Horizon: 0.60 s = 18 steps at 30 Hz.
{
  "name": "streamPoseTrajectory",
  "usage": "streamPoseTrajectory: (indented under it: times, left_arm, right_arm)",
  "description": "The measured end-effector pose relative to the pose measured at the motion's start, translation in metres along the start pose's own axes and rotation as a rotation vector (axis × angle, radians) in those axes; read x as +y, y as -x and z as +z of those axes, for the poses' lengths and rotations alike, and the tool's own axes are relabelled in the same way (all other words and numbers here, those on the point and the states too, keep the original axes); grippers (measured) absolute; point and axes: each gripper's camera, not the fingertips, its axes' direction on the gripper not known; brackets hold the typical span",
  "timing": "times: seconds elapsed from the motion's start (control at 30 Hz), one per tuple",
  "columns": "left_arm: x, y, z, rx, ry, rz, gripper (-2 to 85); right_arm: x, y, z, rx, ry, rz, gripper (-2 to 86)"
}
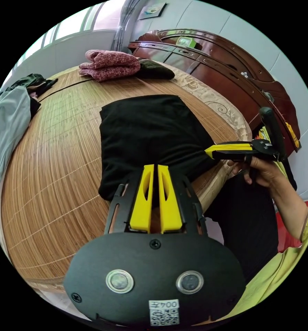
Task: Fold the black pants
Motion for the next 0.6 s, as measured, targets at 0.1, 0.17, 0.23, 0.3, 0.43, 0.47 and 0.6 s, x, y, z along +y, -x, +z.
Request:
streamPoseTrajectory:
  times: [0.1, 0.17, 0.23, 0.3, 0.43, 0.47, 0.6]
  left_arm:
    - [0.004, -0.007, 0.014, -0.009, -0.008, 0.042, 2.1]
    - [0.006, -0.014, 0.025, -0.039, -0.009, 0.068, 2.1]
    - [0.004, -0.022, 0.032, -0.086, 0.008, 0.101, 2.1]
    - [0.003, -0.027, 0.041, -0.094, 0.016, 0.102, 2.0]
    - [-0.002, -0.028, 0.055, -0.091, 0.038, 0.079, 2.2]
    - [-0.004, -0.027, 0.059, -0.083, 0.049, 0.069, 2.3]
    - [-0.009, -0.028, 0.069, -0.089, 0.077, 0.067, 2.6]
  right_arm:
    - [-0.004, 0.002, 0.010, -0.005, 0.012, -0.007, 0.9]
    - [-0.007, 0.005, 0.016, 0.006, 0.024, -0.013, 0.6]
    - [-0.011, 0.014, 0.024, 0.042, 0.045, -0.038, 0.2]
    - [-0.014, 0.023, 0.031, 0.086, 0.050, -0.061, -0.2]
    - [-0.013, 0.044, 0.045, 0.186, 0.032, -0.137, -0.4]
    - [-0.013, 0.045, 0.046, 0.190, 0.033, -0.141, -0.5]
    - [-0.018, 0.044, 0.054, 0.175, 0.052, -0.139, -0.4]
